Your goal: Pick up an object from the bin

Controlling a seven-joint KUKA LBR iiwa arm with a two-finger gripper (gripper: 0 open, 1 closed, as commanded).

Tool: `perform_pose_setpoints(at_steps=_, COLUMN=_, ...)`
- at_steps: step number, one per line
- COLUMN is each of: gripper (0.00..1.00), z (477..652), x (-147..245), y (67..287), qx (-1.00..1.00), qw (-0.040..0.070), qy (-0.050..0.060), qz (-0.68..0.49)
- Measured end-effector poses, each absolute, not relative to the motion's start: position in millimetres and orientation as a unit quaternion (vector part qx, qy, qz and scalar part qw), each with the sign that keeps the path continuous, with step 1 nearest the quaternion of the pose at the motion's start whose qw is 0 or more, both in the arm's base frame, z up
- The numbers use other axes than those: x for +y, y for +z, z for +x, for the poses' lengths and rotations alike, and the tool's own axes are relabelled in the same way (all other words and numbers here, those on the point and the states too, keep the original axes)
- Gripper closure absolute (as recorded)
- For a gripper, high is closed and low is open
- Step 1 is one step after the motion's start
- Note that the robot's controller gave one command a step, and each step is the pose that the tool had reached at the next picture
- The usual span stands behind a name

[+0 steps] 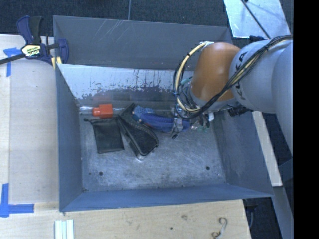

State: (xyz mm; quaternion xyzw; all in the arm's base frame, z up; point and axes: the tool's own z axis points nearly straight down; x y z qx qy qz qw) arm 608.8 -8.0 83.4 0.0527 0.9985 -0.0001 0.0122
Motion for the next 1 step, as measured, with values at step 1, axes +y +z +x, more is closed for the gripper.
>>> perform_pose_setpoints(at_steps=1, gripper=1.0, z=593.7, x=11.1, y=238.3, qx=1.0, qw=0.006, qy=0.0, qz=0.03)
